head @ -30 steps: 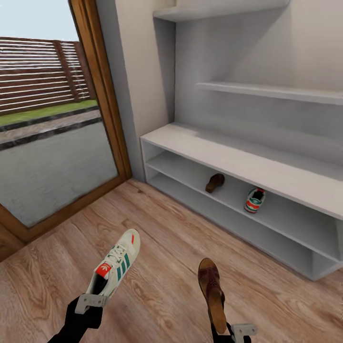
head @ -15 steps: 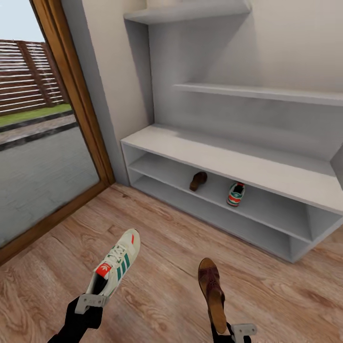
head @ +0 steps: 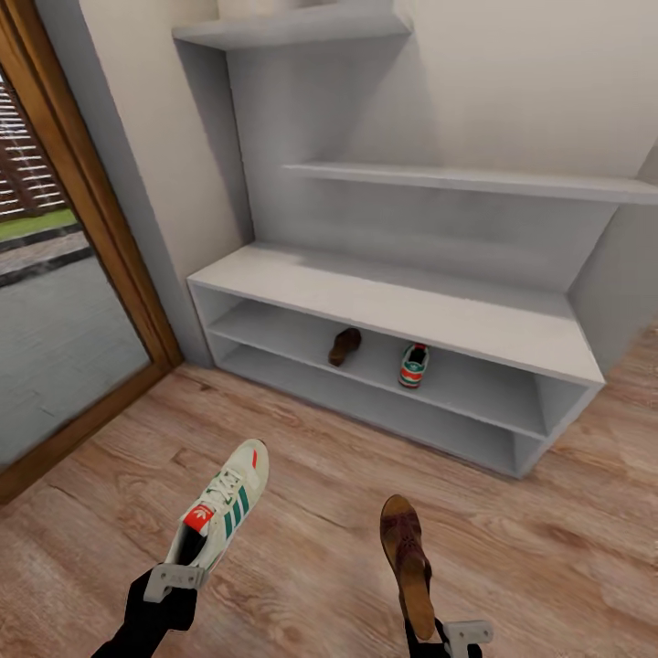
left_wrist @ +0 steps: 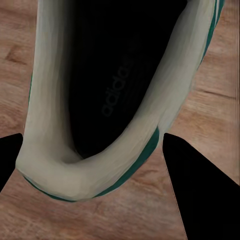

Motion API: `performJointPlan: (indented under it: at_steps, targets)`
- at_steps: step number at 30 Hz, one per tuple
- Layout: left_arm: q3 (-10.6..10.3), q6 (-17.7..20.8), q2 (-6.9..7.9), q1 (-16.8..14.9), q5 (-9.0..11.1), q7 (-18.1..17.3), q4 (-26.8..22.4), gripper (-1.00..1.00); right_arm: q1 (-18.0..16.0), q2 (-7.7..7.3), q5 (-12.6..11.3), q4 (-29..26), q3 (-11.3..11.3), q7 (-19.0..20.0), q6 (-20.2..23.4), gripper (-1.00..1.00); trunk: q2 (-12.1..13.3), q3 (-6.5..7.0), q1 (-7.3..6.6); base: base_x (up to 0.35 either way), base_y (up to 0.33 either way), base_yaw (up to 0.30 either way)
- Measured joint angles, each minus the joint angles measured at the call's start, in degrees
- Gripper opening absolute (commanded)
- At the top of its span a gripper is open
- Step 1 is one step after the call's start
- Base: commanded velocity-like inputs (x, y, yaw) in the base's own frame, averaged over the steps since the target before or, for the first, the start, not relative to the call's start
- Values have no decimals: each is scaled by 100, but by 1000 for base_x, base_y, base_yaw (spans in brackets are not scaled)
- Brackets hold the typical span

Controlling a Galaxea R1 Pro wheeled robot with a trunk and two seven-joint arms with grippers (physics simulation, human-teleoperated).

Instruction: Pick up the two gym shoes and the two sandals from the corridor floor and place them onto the hallstand (shoe rack) in the corridor, making sure they are on the rack and not on the floor. Arrange them so the two gym shoes are next to each other and the two sandals are next to each other.

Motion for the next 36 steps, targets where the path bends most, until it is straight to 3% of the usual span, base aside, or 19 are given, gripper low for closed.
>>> performJointPlan:
  at_steps: [36]
  targets:
    - [-9,0,0,0,0,0,0,-100,0,3,-6,0,0,0,0,-100,0,106,0,0,0,-268]
